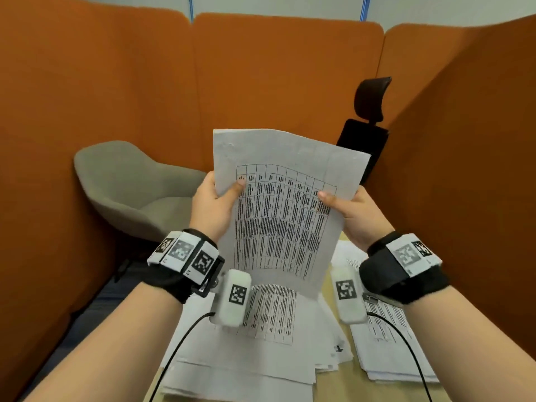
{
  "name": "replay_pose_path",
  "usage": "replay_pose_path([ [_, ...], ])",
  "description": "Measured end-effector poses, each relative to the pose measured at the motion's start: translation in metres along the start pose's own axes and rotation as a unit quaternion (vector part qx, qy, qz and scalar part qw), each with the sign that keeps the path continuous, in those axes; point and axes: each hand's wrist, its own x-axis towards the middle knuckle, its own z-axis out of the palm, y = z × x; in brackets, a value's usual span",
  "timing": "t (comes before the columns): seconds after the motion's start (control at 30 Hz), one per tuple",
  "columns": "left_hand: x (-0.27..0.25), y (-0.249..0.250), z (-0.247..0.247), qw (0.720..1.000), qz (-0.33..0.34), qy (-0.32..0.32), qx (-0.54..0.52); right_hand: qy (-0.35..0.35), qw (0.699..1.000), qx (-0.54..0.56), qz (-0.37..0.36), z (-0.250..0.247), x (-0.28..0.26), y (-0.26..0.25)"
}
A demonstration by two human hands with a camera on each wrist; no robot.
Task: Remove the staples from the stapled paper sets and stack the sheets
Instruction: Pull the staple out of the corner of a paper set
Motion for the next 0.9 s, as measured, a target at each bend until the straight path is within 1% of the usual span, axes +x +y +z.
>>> replay_pose_path([
  [0.07, 0.003, 0.002, -0.001, 1.0, 0.0, 0.004, -0.012, -0.024, 1.0, 0.004, -0.019, 0.004, 0.001, -0.009],
  [0.2, -0.001, 0.001, 0.001, 1.0, 0.005, -0.017, -0.009, -0.065, 0.992, 0.06, -0.093, 0.011, 0.0, -0.023],
  [0.27, -0.002, 0.003, 0.001, 1.0, 0.008, -0.012, -0.023, -0.074, 0.987, 0.072, -0.127, 0.013, 0.001, -0.029],
  [0.33, -0.003, 0.007, 0.0, 0.999, 0.014, -0.004, -0.041, -0.05, 0.986, 0.021, -0.157, 0.015, 0.001, -0.036],
  [0.4, -0.003, 0.007, 0.0, 0.999, 0.018, 0.001, -0.043, -0.004, 0.984, -0.06, -0.17, 0.015, 0.0, -0.037],
  [0.47, -0.007, 0.002, 0.001, 0.999, 0.001, -0.006, -0.042, 0.035, 0.974, -0.139, -0.177, 0.014, -0.002, -0.031],
  [0.5, -0.01, -0.001, 0.001, 0.999, -0.01, -0.012, -0.038, 0.047, 0.968, -0.169, -0.179, 0.015, -0.003, -0.028],
  [0.6, -0.013, -0.007, 0.002, 0.999, -0.036, -0.039, -0.006, 0.064, 0.963, -0.2, -0.169, 0.016, -0.002, -0.029],
  [0.67, -0.012, -0.002, -0.001, 0.998, -0.04, -0.044, 0.013, 0.073, 0.958, -0.216, -0.175, 0.016, 0.001, -0.041],
  [0.73, -0.009, 0.007, -0.003, 0.998, -0.045, -0.043, 0.006, 0.082, 0.959, -0.21, -0.174, 0.012, 0.008, -0.053],
  [0.8, -0.006, 0.01, -0.004, 0.996, -0.068, -0.05, 0.0, 0.089, 0.962, -0.208, -0.15, 0.005, 0.015, -0.058],
  [0.83, -0.006, 0.008, -0.003, 0.994, -0.089, -0.059, -0.005, 0.091, 0.961, -0.225, -0.13, 0.001, 0.019, -0.057],
  [0.9, -0.01, -0.003, 0.002, 0.988, -0.14, -0.069, -0.002, 0.104, 0.944, -0.299, -0.096, -0.008, 0.027, -0.047],
])
